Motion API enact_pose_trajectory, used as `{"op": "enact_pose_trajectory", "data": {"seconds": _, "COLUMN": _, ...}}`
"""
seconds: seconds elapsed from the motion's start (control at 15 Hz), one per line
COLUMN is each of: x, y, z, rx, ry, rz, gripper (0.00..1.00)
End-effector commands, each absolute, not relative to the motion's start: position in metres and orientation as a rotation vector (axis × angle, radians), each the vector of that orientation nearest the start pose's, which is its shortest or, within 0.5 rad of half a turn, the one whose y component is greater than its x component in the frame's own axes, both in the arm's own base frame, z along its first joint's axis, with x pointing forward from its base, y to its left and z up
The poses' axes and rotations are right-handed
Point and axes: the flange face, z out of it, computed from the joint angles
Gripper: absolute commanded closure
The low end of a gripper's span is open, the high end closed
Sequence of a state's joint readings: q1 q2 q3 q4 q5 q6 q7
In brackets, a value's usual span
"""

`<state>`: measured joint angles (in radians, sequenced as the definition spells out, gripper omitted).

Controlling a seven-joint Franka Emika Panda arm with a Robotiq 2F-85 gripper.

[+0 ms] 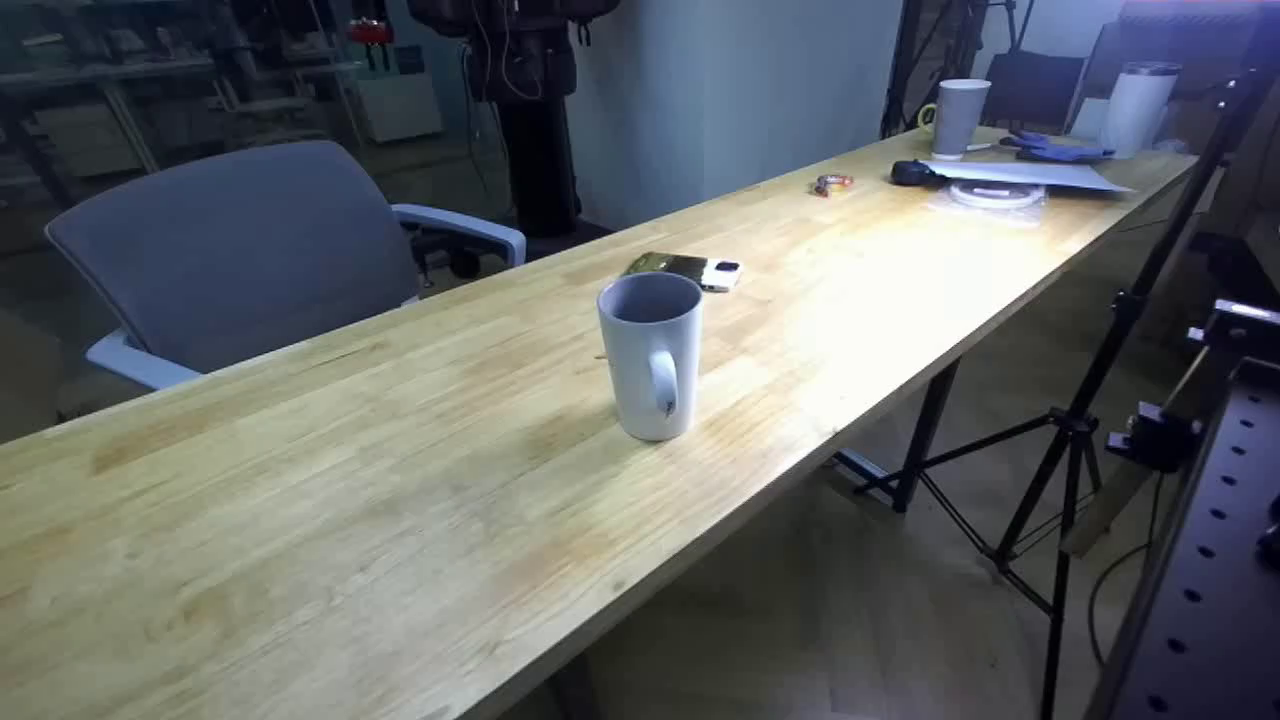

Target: Move the white mug backwards

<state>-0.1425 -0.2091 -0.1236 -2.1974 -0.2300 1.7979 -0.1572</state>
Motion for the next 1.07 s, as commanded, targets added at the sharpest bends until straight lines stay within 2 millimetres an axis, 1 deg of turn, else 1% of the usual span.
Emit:
{"op": "enact_pose_trajectory", "data": {"seconds": 0.0, "x": 0.445, "y": -0.143, "z": 0.459, "rx": -3.269, "ry": 0.049, "rz": 0.371, "gripper": 0.00}}
{"op": "enact_pose_trajectory", "data": {"seconds": 0.07, "x": 0.445, "y": -0.143, "z": 0.459, "rx": -3.269, "ry": 0.049, "rz": 0.370, "gripper": 0.00}}
{"op": "enact_pose_trajectory", "data": {"seconds": 0.13, "x": 0.444, "y": -0.145, "z": 0.463, "rx": -3.274, "ry": 0.033, "rz": 0.340, "gripper": 0.00}}
{"op": "enact_pose_trajectory", "data": {"seconds": 0.2, "x": 0.445, "y": -0.148, "z": 0.467, "rx": -3.278, "ry": 0.026, "rz": 0.264, "gripper": 0.00}}
{"op": "enact_pose_trajectory", "data": {"seconds": 0.33, "x": 0.455, "y": -0.154, "z": 0.463, "rx": -3.278, "ry": 0.051, "rz": 0.181, "gripper": 0.00}}
{"op": "enact_pose_trajectory", "data": {"seconds": 0.6, "x": 0.472, "y": -0.160, "z": 0.456, "rx": -3.270, "ry": 0.065, "rz": 0.033, "gripper": 0.00}}
{"op": "enact_pose_trajectory", "data": {"seconds": 0.8, "x": 0.486, "y": -0.158, "z": 0.439, "rx": -3.213, "ry": 0.061, "rz": 0.007, "gripper": 0.00}}
{"op": "enact_pose_trajectory", "data": {"seconds": 1.0, "x": 0.500, "y": -0.155, "z": 0.412, "rx": -3.175, "ry": 0.069, "rz": 0.029, "gripper": 0.00}}
